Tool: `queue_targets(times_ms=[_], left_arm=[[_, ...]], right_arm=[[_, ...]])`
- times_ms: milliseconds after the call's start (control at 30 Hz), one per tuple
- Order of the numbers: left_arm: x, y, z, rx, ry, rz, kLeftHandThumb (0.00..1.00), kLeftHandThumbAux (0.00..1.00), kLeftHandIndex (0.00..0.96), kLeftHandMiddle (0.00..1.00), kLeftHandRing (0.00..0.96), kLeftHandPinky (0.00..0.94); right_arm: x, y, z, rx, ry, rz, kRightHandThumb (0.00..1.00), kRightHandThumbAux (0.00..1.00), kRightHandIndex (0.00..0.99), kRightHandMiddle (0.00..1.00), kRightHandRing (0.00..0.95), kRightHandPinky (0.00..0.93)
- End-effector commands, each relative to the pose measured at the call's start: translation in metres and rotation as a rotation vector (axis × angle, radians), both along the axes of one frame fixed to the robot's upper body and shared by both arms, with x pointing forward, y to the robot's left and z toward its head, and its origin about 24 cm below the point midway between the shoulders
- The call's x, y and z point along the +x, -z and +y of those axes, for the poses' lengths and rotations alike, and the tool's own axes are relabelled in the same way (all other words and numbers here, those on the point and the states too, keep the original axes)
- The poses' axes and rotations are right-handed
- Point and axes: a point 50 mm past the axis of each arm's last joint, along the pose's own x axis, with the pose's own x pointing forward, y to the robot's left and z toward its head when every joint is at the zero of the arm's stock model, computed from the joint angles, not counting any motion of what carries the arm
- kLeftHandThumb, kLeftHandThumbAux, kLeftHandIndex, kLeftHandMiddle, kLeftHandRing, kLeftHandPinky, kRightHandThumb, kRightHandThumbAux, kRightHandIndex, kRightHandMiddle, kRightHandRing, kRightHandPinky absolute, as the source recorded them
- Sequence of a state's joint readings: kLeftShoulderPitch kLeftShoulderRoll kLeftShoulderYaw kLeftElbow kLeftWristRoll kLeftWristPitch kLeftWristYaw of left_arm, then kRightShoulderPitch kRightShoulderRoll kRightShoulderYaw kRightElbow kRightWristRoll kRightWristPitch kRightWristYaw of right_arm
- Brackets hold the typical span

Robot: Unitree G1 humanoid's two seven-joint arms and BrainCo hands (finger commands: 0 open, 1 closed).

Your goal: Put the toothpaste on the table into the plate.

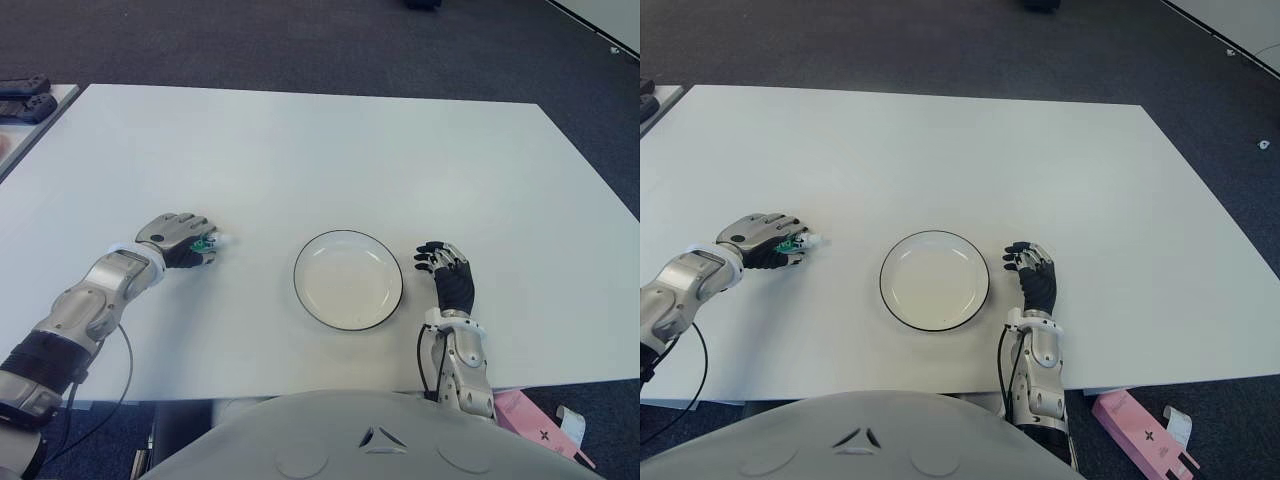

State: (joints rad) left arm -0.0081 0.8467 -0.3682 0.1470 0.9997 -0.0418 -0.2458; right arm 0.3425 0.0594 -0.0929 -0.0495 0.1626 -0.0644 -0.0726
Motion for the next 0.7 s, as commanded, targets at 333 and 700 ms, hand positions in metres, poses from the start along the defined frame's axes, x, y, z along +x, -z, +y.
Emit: queue_targets(times_ms=[333, 700], left_arm=[[-0.021, 0.045, -0.004, 0.057, 0.009, 0.119, 0.487, 0.172, 0.000, 0.000, 0.000, 0.000], [-0.020, 0.060, -0.008, 0.147, 0.071, 0.079, 0.471, 0.191, 0.000, 0.000, 0.000, 0.000]], right_arm=[[-0.010, 0.012, 0.003, 0.034, 0.014, 0.081, 0.707, 0.719, 0.430, 0.505, 0.496, 0.504], [-0.011, 0.012, 0.002, 0.039, 0.021, 0.071, 0.707, 0.720, 0.430, 0.499, 0.493, 0.504]])
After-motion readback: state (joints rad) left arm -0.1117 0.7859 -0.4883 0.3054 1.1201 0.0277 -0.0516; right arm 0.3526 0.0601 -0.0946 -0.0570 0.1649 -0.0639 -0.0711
